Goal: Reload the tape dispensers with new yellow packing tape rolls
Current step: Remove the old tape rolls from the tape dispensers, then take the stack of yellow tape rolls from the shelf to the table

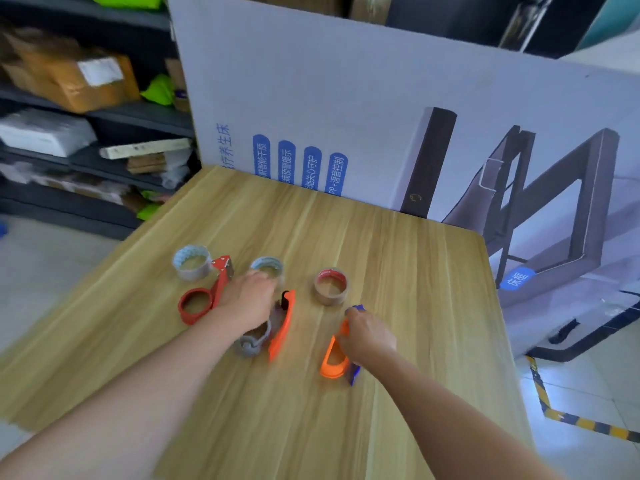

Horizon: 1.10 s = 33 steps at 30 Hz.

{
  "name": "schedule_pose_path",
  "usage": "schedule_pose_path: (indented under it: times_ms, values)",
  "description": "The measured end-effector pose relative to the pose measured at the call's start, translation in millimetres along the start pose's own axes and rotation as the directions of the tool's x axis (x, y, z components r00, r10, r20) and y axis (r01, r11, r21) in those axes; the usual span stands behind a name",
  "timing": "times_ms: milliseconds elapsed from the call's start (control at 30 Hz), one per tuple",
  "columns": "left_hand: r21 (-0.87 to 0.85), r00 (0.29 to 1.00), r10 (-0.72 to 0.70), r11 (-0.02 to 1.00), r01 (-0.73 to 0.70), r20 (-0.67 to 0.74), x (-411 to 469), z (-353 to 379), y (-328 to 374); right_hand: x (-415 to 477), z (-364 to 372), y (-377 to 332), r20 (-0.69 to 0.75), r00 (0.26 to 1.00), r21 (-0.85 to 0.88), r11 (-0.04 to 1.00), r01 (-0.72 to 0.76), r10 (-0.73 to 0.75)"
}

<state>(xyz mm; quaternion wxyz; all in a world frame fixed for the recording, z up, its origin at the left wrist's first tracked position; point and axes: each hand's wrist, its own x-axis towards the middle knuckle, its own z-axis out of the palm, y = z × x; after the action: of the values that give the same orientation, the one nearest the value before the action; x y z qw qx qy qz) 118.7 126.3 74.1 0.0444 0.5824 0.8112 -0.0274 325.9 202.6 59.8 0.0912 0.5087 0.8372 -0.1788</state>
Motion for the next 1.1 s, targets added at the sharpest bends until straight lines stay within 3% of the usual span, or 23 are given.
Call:
schedule_pose_path:
  times_ms: [167,467,767,900,1100]
  values:
    - [0.048,0.986,-0.167,0.985,0.168,-0.031,-72,-35,-39,-20,-26,-54,-0.056,0.948,-0.160,0.940,0.302,-0.314]
    - [0.126,0.888,-0.439,0.881,0.456,-0.139,-203,-86,-116,-61,-56,-180,-0.080,0.735,-0.331,0.714,0.617,-0.673]
    - [0.147,0.755,-0.619,0.744,0.652,-0.218,-297,-118,-210,-101,-61,-320,-0.105,0.522,-0.444,0.510,0.737,-0.846]
    - [0.167,0.692,-0.673,0.675,0.719,-0.262,-326,-125,-265,-114,-56,-389,-0.115,0.461,-0.477,0.455,0.752,-0.880]
    - [0.183,0.673,-0.662,0.655,0.733,-0.329,-368,-142,-367,-134,-50,-505,-0.139,0.393,-0.487,0.409,0.772,-0.909]
